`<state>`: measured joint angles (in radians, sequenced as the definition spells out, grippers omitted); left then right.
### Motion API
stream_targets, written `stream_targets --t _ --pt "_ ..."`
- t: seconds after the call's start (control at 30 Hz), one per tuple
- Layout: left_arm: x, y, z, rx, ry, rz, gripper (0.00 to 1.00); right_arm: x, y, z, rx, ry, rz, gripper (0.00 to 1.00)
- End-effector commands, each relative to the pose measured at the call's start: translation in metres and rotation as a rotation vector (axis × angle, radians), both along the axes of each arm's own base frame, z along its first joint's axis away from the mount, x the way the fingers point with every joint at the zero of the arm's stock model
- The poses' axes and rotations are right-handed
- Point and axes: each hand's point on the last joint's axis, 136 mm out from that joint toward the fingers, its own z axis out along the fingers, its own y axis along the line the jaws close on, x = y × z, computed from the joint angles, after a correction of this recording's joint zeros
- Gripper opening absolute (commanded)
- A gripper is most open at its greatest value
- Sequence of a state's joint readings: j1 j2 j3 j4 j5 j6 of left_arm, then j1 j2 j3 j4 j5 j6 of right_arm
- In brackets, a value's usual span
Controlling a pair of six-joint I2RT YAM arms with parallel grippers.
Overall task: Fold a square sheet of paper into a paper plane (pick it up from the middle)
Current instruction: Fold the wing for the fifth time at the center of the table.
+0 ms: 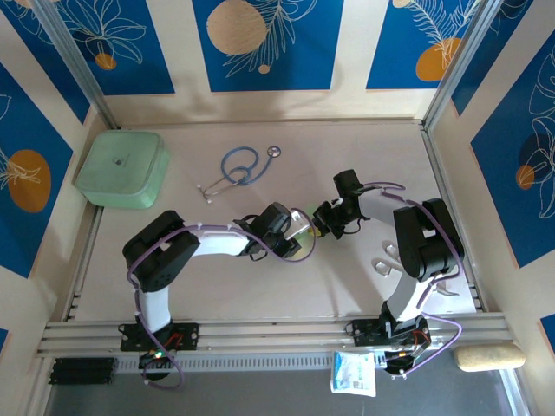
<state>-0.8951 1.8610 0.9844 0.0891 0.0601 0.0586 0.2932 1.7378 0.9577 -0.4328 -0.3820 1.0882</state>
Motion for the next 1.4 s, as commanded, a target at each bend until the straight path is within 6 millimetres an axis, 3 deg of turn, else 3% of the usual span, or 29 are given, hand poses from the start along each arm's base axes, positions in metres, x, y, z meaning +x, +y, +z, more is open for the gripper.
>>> stream_targets --t 0.0,0.77,1.07,1.37 --pt "0.0 -0.012 0.029 -0.059 -0.008 -0.001 0.45 -0.002 0.002 0.004 0.006 0.016 0.013 0.06" --pt "-0.002 -0.005 0.003 0.001 0.042 0.022 0.24 -0.001 0.004 0.003 0.017 0.024 0.019 0.08" --pt "-0.009 -0.008 0.005 -0.048 0.098 0.017 0.17 0.008 -0.008 0.016 0.0 -0.037 0.02 0.48" --pt "-0.006 -0.013 0.016 -0.182 0.278 0.103 0.12 0.034 -0.038 0.046 0.004 -0.257 -0.002 0.57"
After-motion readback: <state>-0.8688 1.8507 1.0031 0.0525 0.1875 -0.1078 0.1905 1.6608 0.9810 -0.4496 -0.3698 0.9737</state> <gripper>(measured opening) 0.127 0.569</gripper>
